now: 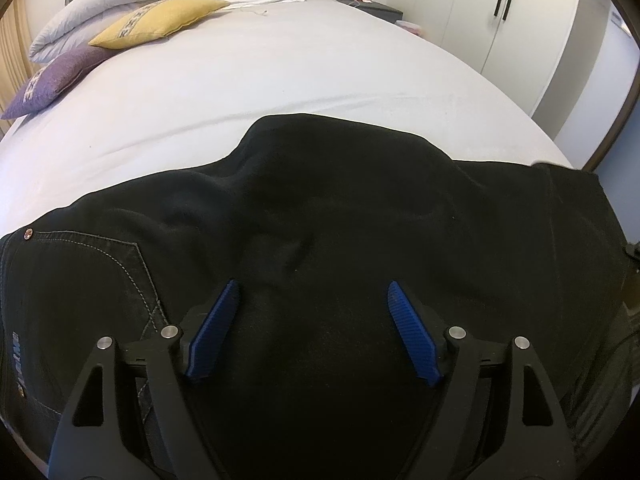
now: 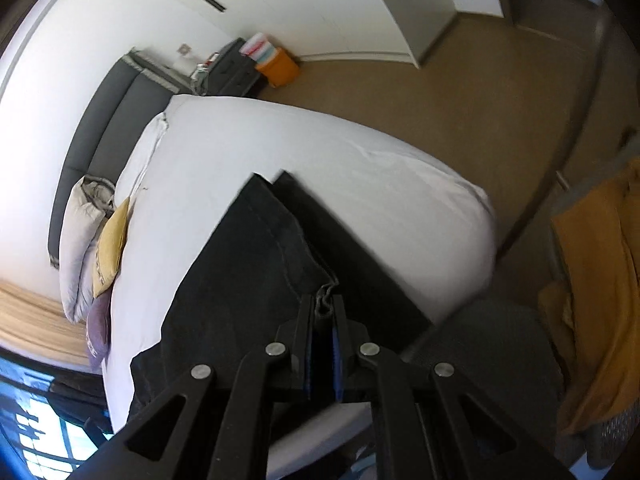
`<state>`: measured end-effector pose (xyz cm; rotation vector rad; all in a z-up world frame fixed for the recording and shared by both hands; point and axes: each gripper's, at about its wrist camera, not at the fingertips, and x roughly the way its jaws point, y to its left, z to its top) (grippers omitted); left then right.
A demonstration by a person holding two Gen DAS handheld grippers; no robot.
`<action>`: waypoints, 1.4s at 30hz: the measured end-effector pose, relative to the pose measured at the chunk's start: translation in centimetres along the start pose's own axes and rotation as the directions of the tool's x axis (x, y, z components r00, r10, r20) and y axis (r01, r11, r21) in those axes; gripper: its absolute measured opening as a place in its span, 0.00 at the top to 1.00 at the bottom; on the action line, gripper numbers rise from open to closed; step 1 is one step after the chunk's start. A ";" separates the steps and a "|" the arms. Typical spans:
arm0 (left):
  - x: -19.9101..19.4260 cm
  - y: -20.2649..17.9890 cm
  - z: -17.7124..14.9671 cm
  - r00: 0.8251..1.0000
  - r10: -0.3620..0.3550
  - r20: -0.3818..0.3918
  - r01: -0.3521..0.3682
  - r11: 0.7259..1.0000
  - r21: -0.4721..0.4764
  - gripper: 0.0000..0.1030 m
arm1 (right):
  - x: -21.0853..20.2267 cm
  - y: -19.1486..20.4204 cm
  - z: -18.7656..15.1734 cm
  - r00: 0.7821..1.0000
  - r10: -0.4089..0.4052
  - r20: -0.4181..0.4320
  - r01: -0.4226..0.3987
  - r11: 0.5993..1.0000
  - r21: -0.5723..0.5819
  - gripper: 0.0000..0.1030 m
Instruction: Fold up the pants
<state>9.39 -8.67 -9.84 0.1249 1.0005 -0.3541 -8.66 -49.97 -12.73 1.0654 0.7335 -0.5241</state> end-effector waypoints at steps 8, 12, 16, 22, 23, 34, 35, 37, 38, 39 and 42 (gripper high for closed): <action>0.2 -0.2 -0.3 1.000 0.017 0.007 -0.017 1.000 0.014 0.24 | 1.6 -2.3 -0.8 0.999 -0.002 -0.043 0.004 0.999 0.047 0.92; 0.1 -0.2 0.0 1.000 0.015 0.002 -0.015 1.000 -0.008 0.24 | 1.1 -2.4 -0.6 1.000 0.010 -0.023 -0.009 0.999 0.039 0.93; -0.3 -1.2 -0.6 0.999 -0.025 0.021 0.025 1.000 -0.003 0.22 | 0.9 -2.4 -0.6 1.000 -0.007 0.002 0.007 1.000 -0.005 0.93; 0.5 -1.8 -1.5 0.998 -0.021 0.054 0.020 1.000 0.014 0.11 | 1.7 -3.0 -0.6 0.999 -0.041 -0.014 0.041 0.999 -0.030 0.93; 0.6 -1.8 -1.5 0.998 -0.023 0.060 0.022 1.000 0.011 0.10 | 2.3 -3.3 -0.6 0.998 -0.049 -0.028 0.048 0.998 -0.029 0.93; -2.3 1.1 0.5 0.989 -0.094 0.115 0.105 0.991 -0.088 0.09 | -3.5 -5.1 2.5 0.977 -0.193 0.088 0.193 0.981 0.008 0.65; -2.7 1.4 1.1 0.986 -0.099 0.132 0.111 0.989 -0.092 0.09 | -4.2 -3.5 2.8 0.980 -0.165 0.115 0.172 0.984 -0.052 0.65; -2.6 2.2 2.5 0.987 -0.095 0.132 0.108 0.990 -0.094 0.09 | -4.3 0.3 2.8 0.991 -0.069 0.113 0.087 0.982 -0.165 0.65; -2.3 2.4 3.0 0.988 -0.091 0.126 0.103 0.990 -0.093 0.09 | -3.6 3.6 2.3 0.997 0.010 0.080 0.011 0.966 -0.258 0.65; -1.8 2.6 3.6 0.989 -0.087 0.121 0.098 0.991 -0.091 0.09 | -2.7 6.2 1.7 0.997 0.075 0.036 -0.059 0.943 -0.327 0.65; -0.1 2.9 4.9 0.993 -0.085 0.083 0.091 0.993 -0.072 0.09 | 1.6 14.3 -1.6 0.953 0.253 -0.168 -0.303 0.828 -0.471 0.65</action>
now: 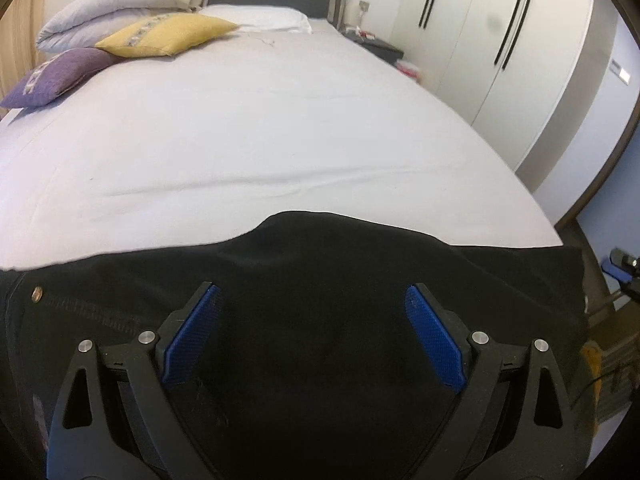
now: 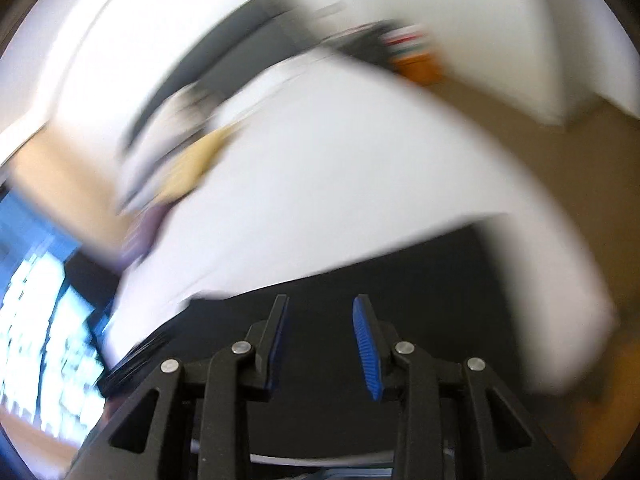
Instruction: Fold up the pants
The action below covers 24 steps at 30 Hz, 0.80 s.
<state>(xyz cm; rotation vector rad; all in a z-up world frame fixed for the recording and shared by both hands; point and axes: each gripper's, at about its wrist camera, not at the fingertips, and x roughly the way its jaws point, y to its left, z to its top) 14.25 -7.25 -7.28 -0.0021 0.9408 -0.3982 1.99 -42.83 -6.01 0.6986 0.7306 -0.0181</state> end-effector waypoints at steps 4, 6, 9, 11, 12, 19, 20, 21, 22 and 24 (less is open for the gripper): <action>3.4 0.7 0.6 0.994 0.067 -0.083 -0.063 0.997 0.048 0.09 | 9.0 4.3 -0.1 0.984 0.093 -0.154 -0.110 0.988 -0.105 0.65; 4.8 1.8 0.5 0.990 0.079 -0.121 -0.076 0.997 0.031 0.09 | 13.5 3.1 -0.4 0.970 0.012 -0.242 -0.038 0.994 -0.102 0.65; 5.0 3.1 0.8 0.991 0.068 -0.114 -0.068 0.998 0.004 0.08 | 14.5 0.0 0.3 0.973 0.008 -0.229 -0.016 0.999 -0.035 0.99; 4.9 3.8 1.1 0.991 0.079 -0.107 -0.080 0.997 -0.001 0.08 | 13.1 -2.7 1.4 0.982 -0.017 -0.186 0.022 0.999 0.027 1.00; 4.8 4.1 1.3 0.992 0.068 -0.107 -0.071 0.997 -0.018 0.08 | 12.3 -3.6 1.9 0.986 -0.053 -0.160 0.060 0.998 0.036 1.00; 4.9 -0.3 3.1 0.999 0.003 -0.050 0.001 0.998 0.063 0.09 | 7.6 -1.3 1.6 0.993 0.004 -0.116 -0.004 1.000 -0.003 0.66; 6.1 -0.9 2.9 0.997 0.024 -0.075 -0.017 0.996 0.092 0.09 | 7.9 -0.3 0.8 0.989 0.040 -0.142 -0.045 0.998 -0.032 0.59; 7.6 -1.2 2.5 0.993 0.055 -0.109 -0.042 0.993 0.114 0.08 | 7.9 -0.2 0.4 0.987 0.048 -0.153 -0.055 0.997 -0.045 0.56; 8.8 -1.3 2.1 0.989 0.063 -0.132 -0.047 0.992 0.119 0.08 | 8.4 -0.3 0.0 0.986 0.026 -0.166 -0.036 0.997 -0.061 0.52; 8.7 -0.5 1.9 0.993 0.030 -0.117 -0.019 0.996 0.092 0.07 | 9.0 -2.4 0.1 0.986 -0.039 -0.164 0.036 0.999 -0.021 0.58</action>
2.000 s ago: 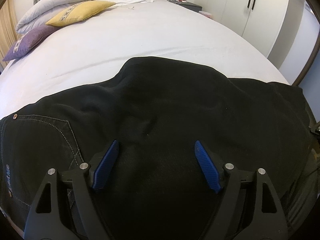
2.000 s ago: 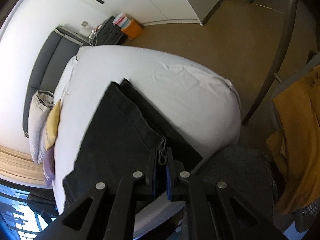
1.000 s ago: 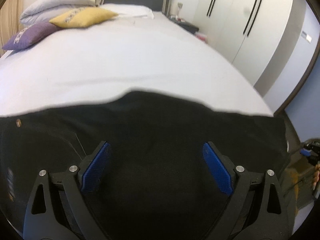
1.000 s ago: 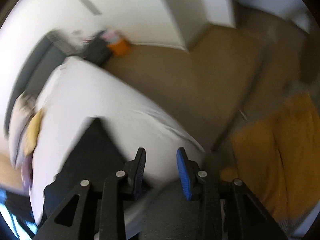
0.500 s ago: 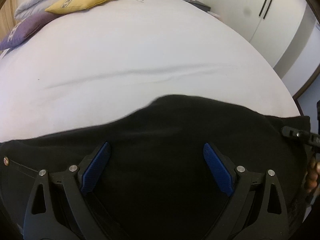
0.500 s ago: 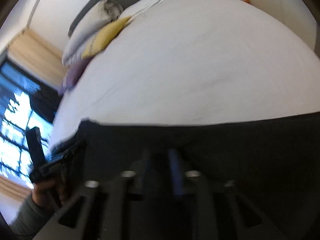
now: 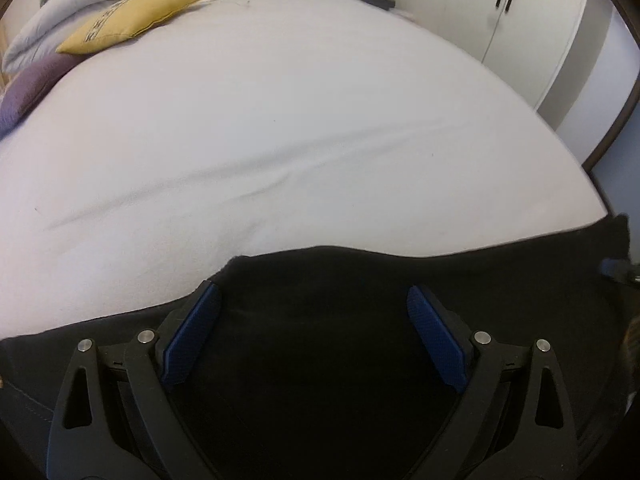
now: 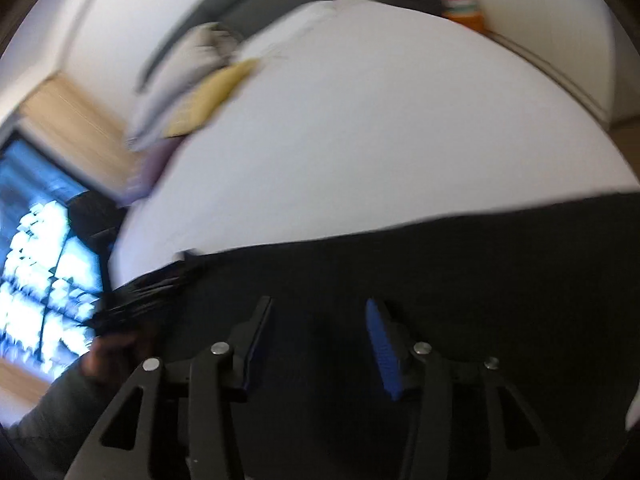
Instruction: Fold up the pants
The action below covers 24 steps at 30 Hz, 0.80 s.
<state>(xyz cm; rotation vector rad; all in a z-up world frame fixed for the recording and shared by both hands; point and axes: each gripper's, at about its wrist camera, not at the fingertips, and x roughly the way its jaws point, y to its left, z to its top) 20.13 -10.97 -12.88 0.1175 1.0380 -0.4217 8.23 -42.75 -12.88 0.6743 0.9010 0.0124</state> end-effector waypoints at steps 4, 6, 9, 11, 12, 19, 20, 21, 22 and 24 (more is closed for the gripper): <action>-1.2 1.0 0.0 0.999 0.047 0.002 -0.047 0.998 0.041 0.07 | -2.2 -6.7 0.9 0.999 -0.021 0.045 0.014 0.987 0.161 1.00; -3.1 2.4 -0.2 0.992 0.122 0.017 -0.123 0.992 0.030 0.09 | -4.4 -8.1 1.0 0.993 -0.083 0.080 0.067 0.980 0.187 0.97; -7.1 3.4 -0.8 0.993 0.062 0.101 -0.059 0.998 -0.035 0.08 | -8.6 -9.1 0.8 0.987 -0.062 0.148 0.029 0.976 0.214 0.61; -8.5 2.8 -2.3 0.992 0.047 0.116 -0.044 0.999 -0.023 0.08 | -9.8 -8.4 0.0 0.986 0.062 0.156 -0.089 0.981 0.172 0.56; -8.9 2.8 -3.0 0.991 0.058 0.118 -0.057 0.998 -0.013 0.08 | -9.7 -7.8 -0.4 0.984 0.113 0.136 -0.132 0.981 0.139 0.55; -5.6 5.1 -6.1 0.992 0.104 0.067 -0.103 0.995 -0.008 0.08 | -7.8 -11.5 -3.1 0.989 0.146 0.030 -0.149 0.978 0.146 0.61; -5.7 5.1 -6.1 0.993 0.104 0.063 -0.104 0.995 -0.009 0.08 | -9.0 -13.4 -3.3 0.991 0.122 0.062 -0.132 0.972 0.193 0.66; -5.8 5.1 -5.9 0.992 0.110 0.058 -0.110 0.994 -0.009 0.08 | -10.4 -14.9 -3.6 0.990 0.101 0.098 -0.122 0.965 0.231 0.69; -5.9 5.2 -5.7 0.990 0.129 0.054 -0.128 0.992 -0.007 0.08 | -11.8 -16.1 -3.9 0.989 0.075 0.126 -0.106 0.959 0.262 0.56; -6.6 5.0 -6.2 0.984 0.170 0.051 -0.170 0.985 -0.017 0.08 | -14.4 -17.9 -5.2 0.988 -0.056 0.147 0.005 0.946 0.325 0.33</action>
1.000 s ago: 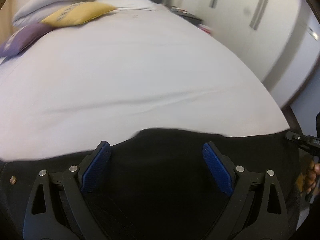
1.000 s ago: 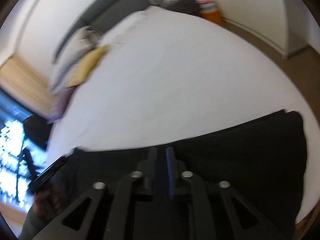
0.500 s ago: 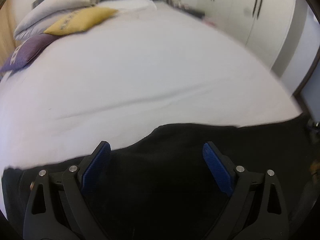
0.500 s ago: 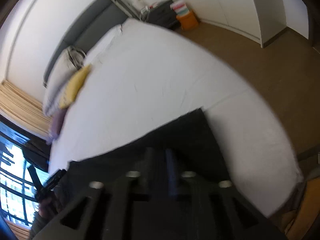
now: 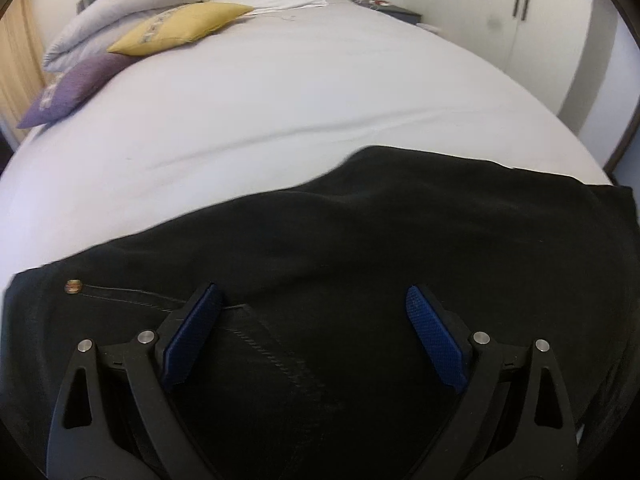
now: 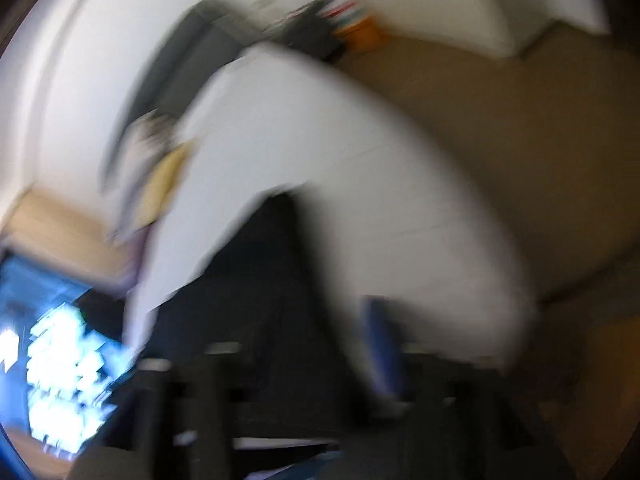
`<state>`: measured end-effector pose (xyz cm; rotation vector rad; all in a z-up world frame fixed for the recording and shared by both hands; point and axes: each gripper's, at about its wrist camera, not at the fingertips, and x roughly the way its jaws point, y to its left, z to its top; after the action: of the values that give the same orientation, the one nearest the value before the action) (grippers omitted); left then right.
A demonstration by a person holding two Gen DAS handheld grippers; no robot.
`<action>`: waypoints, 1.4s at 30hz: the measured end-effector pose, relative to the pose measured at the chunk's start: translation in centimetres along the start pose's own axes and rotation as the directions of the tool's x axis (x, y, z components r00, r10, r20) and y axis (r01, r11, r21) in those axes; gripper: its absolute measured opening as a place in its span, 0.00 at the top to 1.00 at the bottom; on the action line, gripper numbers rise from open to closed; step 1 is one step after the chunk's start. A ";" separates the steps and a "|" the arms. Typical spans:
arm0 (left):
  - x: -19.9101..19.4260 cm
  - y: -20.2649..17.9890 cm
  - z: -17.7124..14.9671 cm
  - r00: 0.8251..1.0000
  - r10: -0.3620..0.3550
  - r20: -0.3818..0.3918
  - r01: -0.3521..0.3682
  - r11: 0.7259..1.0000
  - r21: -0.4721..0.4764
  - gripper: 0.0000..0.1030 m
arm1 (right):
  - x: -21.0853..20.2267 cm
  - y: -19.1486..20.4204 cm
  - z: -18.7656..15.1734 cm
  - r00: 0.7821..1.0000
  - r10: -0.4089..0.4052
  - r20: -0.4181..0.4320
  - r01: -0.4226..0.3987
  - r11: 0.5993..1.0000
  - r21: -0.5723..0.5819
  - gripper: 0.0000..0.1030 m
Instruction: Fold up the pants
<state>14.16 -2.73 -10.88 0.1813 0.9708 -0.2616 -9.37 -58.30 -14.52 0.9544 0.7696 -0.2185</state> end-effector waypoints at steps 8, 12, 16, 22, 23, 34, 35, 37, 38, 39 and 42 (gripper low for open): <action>-4.3 -0.9 -2.4 1.000 -0.023 0.009 0.024 0.995 -0.094 0.08 | -2.6 -5.3 -2.6 0.970 0.243 -0.026 -0.235 0.957 0.173 0.33; -5.3 -1.4 -3.1 0.999 -0.047 0.007 0.047 0.996 -0.079 0.08 | -0.7 -5.8 -3.3 0.940 0.334 -0.065 -0.311 0.922 0.231 0.33; -5.4 -2.6 -3.7 0.998 -0.061 -0.004 0.060 0.996 -0.062 0.08 | 1.1 -6.3 -3.1 0.916 0.388 -0.103 -0.351 0.899 0.262 0.33; -4.2 -3.6 -2.9 0.997 -0.075 -0.013 0.074 0.996 -0.049 0.08 | 1.4 -6.7 -3.8 0.884 0.433 -0.179 -0.380 0.886 0.267 0.33; -4.2 -3.8 -3.0 0.997 -0.076 -0.013 0.075 0.996 -0.047 0.08 | 1.4 -7.5 -4.5 0.880 0.429 -0.204 -0.373 0.890 0.262 0.33; -4.1 -3.9 -3.5 0.995 -0.097 -0.008 0.097 0.994 -0.046 0.08 | 2.2 -5.3 -4.5 0.856 0.476 -0.202 -0.422 0.869 0.257 0.32; -4.1 -3.9 -3.5 0.995 -0.098 -0.008 0.097 0.994 -0.044 0.08 | 2.2 -5.2 -4.5 0.858 0.473 -0.199 -0.421 0.871 0.253 0.32; -4.0 -3.8 -3.4 0.995 -0.102 -0.008 0.101 0.994 -0.041 0.08 | 2.1 -5.0 -4.4 0.854 0.487 -0.182 -0.438 0.863 0.253 0.32; -4.0 -3.7 -3.3 0.995 -0.102 -0.008 0.102 0.994 -0.042 0.08 | 2.1 -4.9 -4.4 0.851 0.497 -0.173 -0.449 0.857 0.255 0.32; -4.0 -3.6 -3.3 0.995 -0.102 -0.007 0.102 0.994 -0.045 0.08 | 2.0 -4.9 -4.4 0.845 0.509 -0.161 -0.463 0.849 0.256 0.32; -4.0 -3.4 -3.4 0.994 -0.106 -0.007 0.105 0.993 -0.051 0.08 | 2.2 -4.7 -4.4 0.840 0.523 -0.148 -0.478 0.841 0.254 0.32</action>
<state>8.36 -4.51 -9.55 0.0851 0.9970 -0.3330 -12.29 -57.23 -20.56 1.3634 0.6681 0.2779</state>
